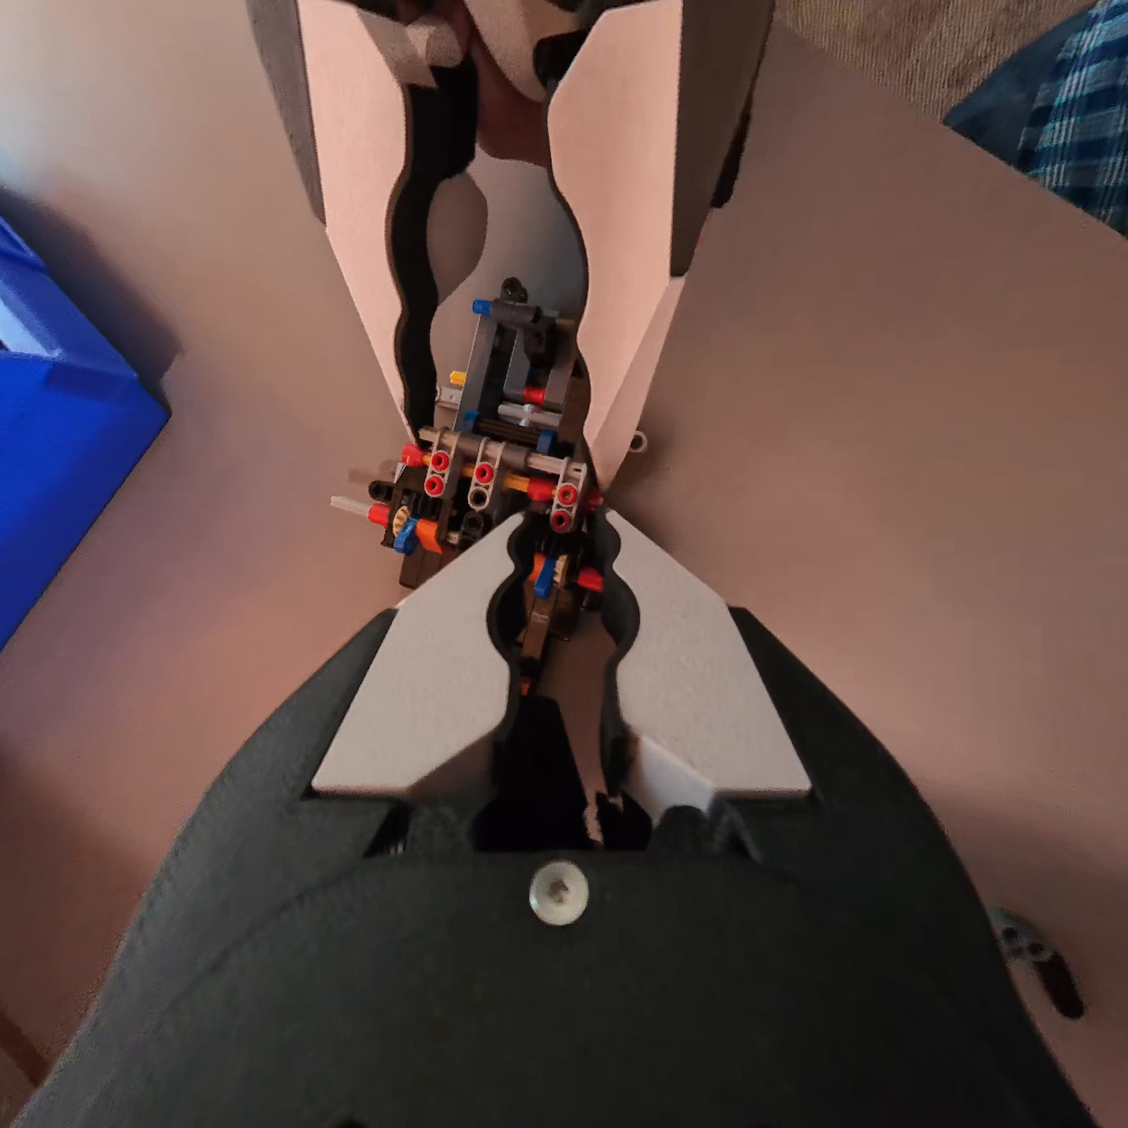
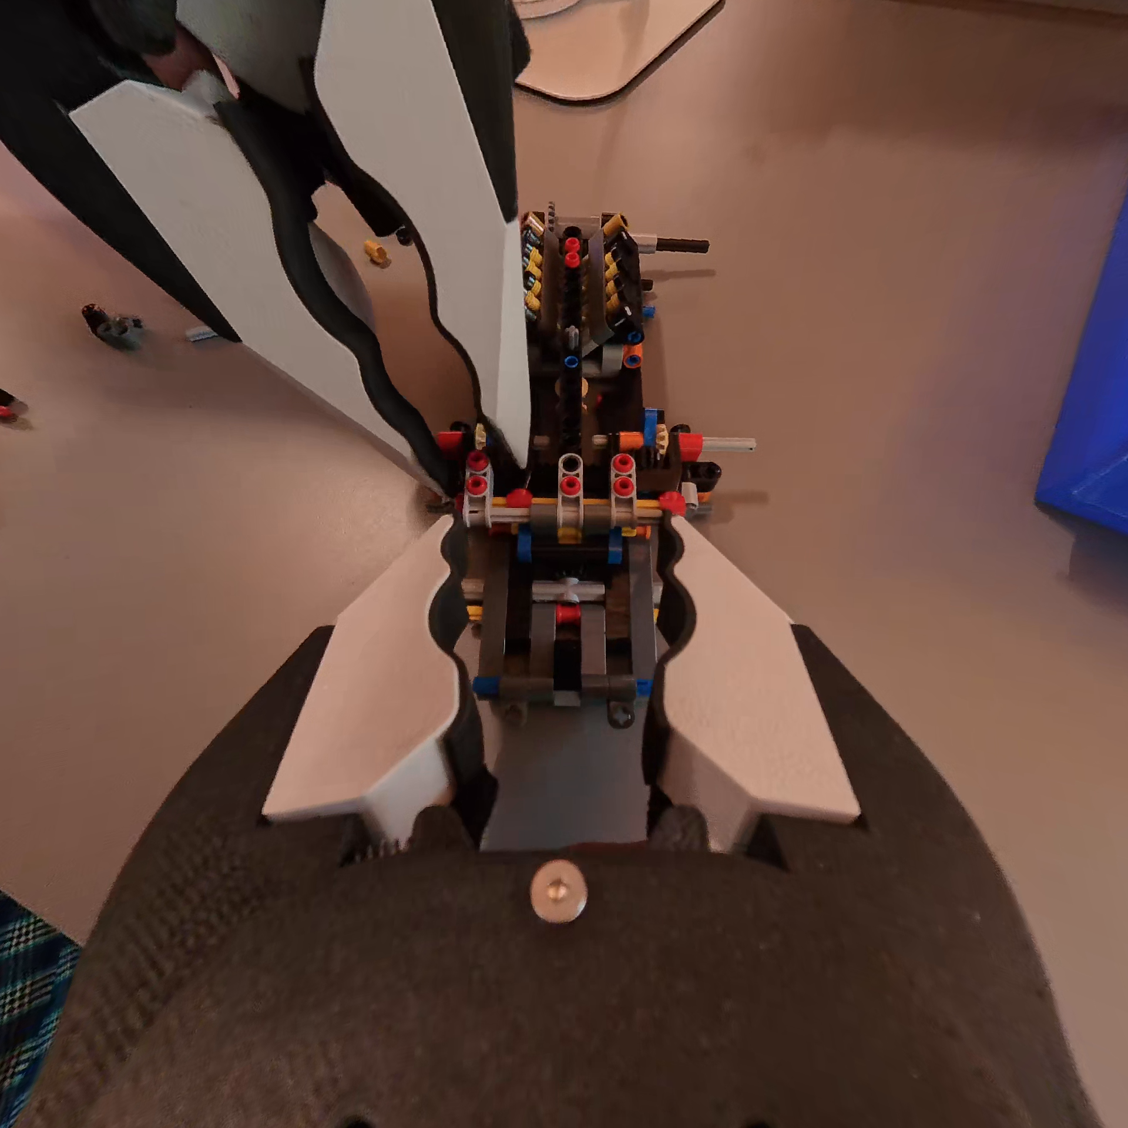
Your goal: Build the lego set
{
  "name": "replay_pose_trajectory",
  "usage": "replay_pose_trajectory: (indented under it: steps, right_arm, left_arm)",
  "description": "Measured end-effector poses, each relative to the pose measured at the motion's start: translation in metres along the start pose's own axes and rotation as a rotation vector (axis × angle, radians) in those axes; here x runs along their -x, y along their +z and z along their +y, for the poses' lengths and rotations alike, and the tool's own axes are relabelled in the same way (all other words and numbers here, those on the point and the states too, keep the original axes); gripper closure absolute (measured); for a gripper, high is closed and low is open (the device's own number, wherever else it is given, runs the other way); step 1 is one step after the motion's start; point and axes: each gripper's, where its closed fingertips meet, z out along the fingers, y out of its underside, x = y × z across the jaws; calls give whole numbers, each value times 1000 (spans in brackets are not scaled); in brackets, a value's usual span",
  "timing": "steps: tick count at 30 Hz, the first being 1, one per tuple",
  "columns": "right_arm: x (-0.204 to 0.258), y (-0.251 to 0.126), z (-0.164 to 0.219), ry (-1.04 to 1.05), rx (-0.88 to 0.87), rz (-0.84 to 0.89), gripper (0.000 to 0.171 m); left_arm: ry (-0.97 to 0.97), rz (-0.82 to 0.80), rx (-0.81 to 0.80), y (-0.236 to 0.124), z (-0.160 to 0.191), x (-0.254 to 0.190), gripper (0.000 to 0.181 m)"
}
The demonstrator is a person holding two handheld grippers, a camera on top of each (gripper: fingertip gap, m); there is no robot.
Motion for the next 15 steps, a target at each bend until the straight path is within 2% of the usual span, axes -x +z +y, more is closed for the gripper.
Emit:
replay_pose_trajectory:
  steps: [15]
  right_arm:
    - [1, 0, 0, 24, 3, -36, 112]
  left_arm:
    - [-174, 49, -128, -1, -3, 1, 170]
